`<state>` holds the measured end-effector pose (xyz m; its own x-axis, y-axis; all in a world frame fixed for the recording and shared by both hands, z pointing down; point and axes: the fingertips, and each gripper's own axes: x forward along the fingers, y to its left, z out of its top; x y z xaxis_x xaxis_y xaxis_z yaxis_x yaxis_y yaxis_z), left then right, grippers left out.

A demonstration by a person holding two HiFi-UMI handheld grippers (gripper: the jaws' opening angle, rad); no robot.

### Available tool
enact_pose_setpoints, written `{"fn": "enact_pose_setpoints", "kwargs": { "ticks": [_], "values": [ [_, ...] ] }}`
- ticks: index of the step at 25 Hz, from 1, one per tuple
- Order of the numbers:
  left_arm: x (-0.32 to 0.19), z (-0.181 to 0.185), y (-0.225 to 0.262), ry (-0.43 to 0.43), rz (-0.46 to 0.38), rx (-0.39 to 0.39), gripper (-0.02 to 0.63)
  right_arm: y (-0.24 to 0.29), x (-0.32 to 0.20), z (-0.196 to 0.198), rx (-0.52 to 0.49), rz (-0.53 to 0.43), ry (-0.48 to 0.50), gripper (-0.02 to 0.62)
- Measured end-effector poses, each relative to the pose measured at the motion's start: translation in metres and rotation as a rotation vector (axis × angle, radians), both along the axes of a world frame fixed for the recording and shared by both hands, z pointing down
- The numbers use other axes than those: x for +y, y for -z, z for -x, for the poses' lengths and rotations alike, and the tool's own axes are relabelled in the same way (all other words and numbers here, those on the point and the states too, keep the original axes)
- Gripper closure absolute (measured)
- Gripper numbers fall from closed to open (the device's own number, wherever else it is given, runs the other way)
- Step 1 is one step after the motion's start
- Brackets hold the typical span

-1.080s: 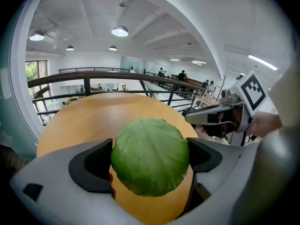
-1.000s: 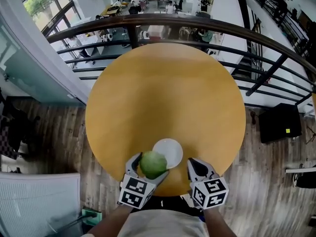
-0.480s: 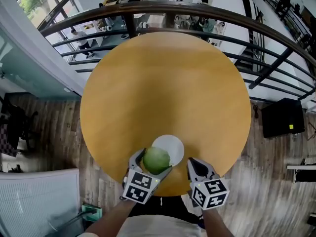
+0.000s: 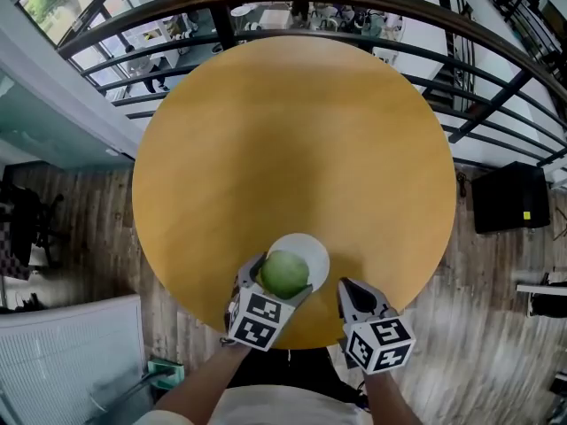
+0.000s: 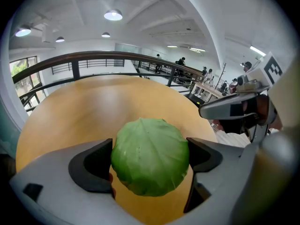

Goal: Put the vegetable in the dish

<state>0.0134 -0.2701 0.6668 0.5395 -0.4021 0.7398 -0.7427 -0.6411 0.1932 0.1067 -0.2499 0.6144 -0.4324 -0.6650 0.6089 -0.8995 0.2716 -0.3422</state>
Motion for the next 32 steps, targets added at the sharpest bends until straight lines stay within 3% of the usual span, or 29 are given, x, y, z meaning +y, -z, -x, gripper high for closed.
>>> {"fn": "enact_pose_setpoints", "kwargs": {
  "ticks": [11, 32],
  "values": [
    [-0.016, -0.025, -0.036, -0.02, 0.048, -0.032, 0.124, -0.011, -0.016, -0.014, 0.007, 0.004, -0.013, 0.572],
    [-0.017, -0.032, -0.07, -0.049, 0.07, -0.069, 0.124, -0.028, -0.013, -0.021, -0.004, 0.034, -0.049, 0.572]
  ]
}}
